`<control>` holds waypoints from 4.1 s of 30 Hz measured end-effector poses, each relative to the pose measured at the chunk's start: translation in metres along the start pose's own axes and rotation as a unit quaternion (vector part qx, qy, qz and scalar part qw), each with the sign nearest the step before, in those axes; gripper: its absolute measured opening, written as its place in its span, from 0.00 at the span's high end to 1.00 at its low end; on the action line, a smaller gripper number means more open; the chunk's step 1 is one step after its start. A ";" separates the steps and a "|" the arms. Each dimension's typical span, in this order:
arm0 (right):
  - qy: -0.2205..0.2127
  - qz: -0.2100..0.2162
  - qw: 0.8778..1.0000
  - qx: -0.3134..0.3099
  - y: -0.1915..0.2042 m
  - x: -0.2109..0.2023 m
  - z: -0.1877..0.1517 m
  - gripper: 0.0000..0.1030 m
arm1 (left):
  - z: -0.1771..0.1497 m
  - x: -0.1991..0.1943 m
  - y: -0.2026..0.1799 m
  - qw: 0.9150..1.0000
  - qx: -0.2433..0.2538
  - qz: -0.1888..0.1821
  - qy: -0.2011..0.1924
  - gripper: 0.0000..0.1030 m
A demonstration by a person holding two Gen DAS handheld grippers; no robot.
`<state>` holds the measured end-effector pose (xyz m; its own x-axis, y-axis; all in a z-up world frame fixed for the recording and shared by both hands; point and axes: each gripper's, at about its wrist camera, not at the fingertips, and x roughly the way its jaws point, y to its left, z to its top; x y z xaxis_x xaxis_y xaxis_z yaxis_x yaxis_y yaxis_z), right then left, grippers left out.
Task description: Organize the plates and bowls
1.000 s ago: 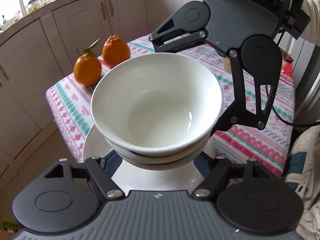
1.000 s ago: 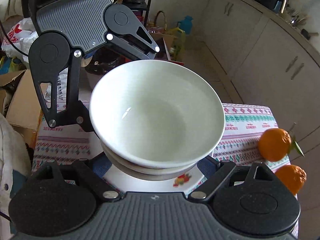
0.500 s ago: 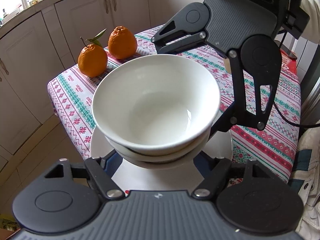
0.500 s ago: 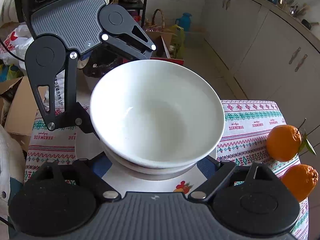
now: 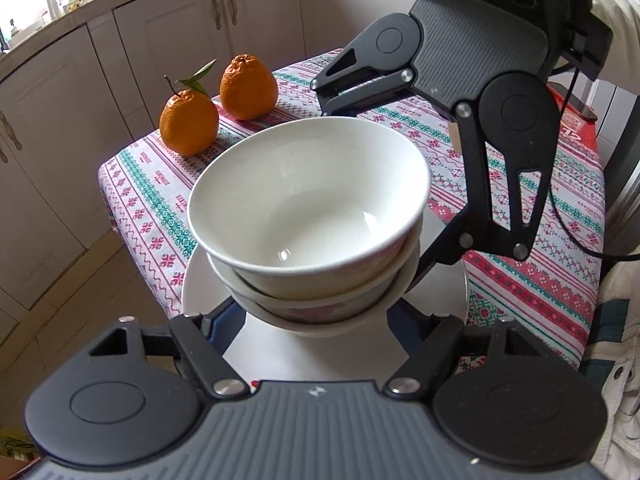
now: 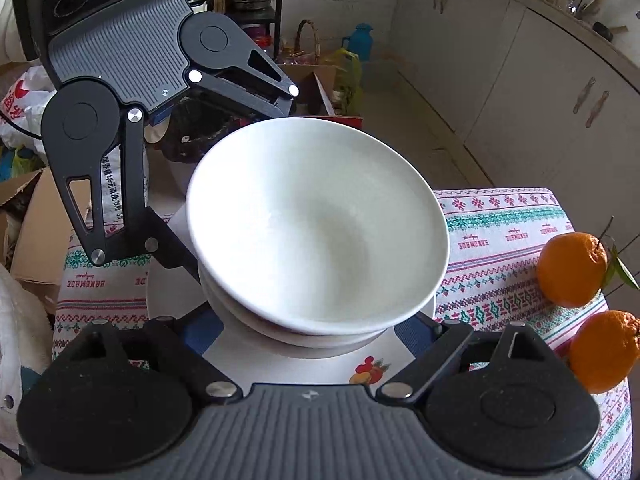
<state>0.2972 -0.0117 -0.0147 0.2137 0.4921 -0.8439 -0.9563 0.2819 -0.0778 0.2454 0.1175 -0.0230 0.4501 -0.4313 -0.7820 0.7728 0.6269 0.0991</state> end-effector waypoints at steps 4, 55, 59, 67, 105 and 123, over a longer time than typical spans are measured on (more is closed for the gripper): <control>-0.005 -0.007 1.000 0.005 0.007 -0.008 -0.003 0.00 | -0.003 -0.006 -0.009 0.999 0.004 0.037 -0.011 0.17; -0.120 -0.376 0.840 0.372 0.165 -0.140 -0.080 0.00 | -0.012 -0.113 -0.172 0.876 -0.331 0.317 -0.151 0.00; -0.121 -0.376 0.838 0.376 0.166 -0.139 -0.080 0.00 | -0.012 -0.113 -0.172 0.875 -0.331 0.320 -0.149 0.00; -0.123 -0.381 0.835 0.377 0.167 -0.141 -0.081 0.00 | -0.011 -0.113 -0.174 0.874 -0.330 0.322 -0.150 0.01; -0.126 -0.397 0.828 0.375 0.170 -0.146 -0.080 0.00 | -0.009 -0.116 -0.176 0.874 -0.333 0.320 -0.148 0.01; -0.128 -0.401 0.826 0.375 0.170 -0.149 -0.081 0.00 | -0.008 -0.115 -0.177 0.874 -0.333 0.321 -0.147 0.01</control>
<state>0.0864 -0.1036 0.0552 0.8456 0.0301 -0.5330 -0.1142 0.9855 -0.1256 0.0529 0.0614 0.0446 0.8666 0.0615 -0.4952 -0.0694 0.9976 0.0026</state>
